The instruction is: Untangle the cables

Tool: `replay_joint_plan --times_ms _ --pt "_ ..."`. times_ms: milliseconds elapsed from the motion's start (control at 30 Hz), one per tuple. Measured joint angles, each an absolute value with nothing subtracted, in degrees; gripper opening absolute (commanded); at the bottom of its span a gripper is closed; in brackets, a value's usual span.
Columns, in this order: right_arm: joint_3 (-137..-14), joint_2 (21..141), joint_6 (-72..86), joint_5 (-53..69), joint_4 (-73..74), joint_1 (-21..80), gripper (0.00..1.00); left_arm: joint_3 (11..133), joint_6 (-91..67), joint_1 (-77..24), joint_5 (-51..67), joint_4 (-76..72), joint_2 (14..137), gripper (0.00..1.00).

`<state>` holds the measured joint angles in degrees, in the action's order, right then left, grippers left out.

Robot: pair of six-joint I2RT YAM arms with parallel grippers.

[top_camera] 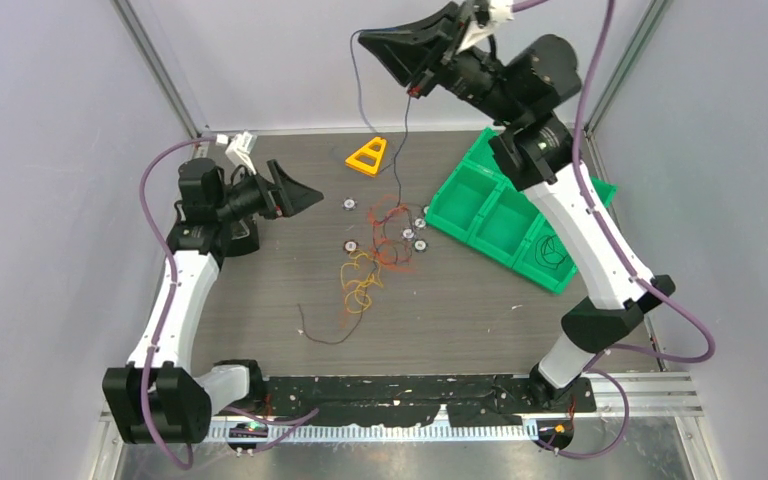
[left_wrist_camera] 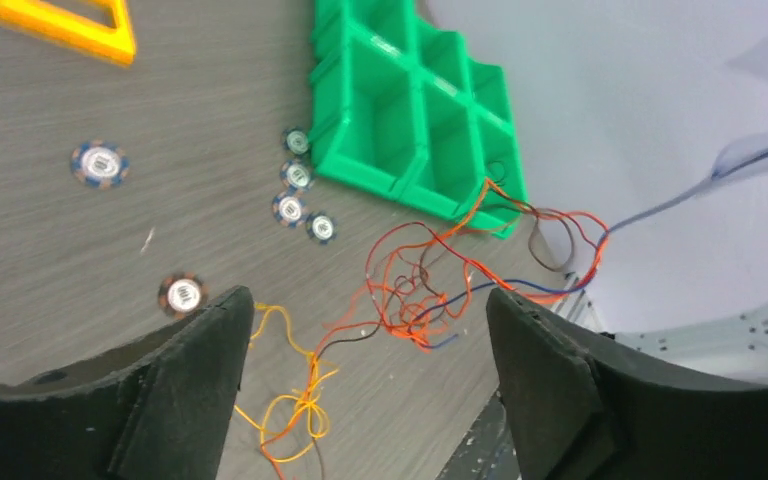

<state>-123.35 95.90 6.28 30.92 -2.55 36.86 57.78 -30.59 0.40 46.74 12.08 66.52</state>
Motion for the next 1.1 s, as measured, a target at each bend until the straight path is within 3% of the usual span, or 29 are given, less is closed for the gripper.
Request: replay_joint_plan --times_ms 233,500,600,800,1000,1100 --pt "-120.9 90.8 8.0 31.9 -9.0 36.7 0.05 57.4 -27.8 -1.9 51.1 -1.2 62.7 1.00" --pt "-123.0 94.6 11.0 32.2 -9.4 36.8 0.05 59.1 -18.9 -19.6 46.8 -11.2 66.9 0.99" --pt "-124.2 96.8 12.3 32.0 -8.8 37.1 0.05 60.6 -15.4 -27.1 43.2 -14.1 71.3 0.86" --pt "-128.2 99.4 13.5 31.2 -7.0 37.8 0.06 61.5 -13.2 -32.6 38.3 -16.5 81.1 0.47" --pt "-134.6 99.1 11.9 29.2 -5.5 35.9 0.05 50.0 -10.2 -26.0 36.8 -9.6 82.3 0.29" --pt "-137.6 98.5 11.1 27.6 -5.0 32.6 0.06 45.8 -8.8 -19.2 34.8 -1.2 82.3 0.29"
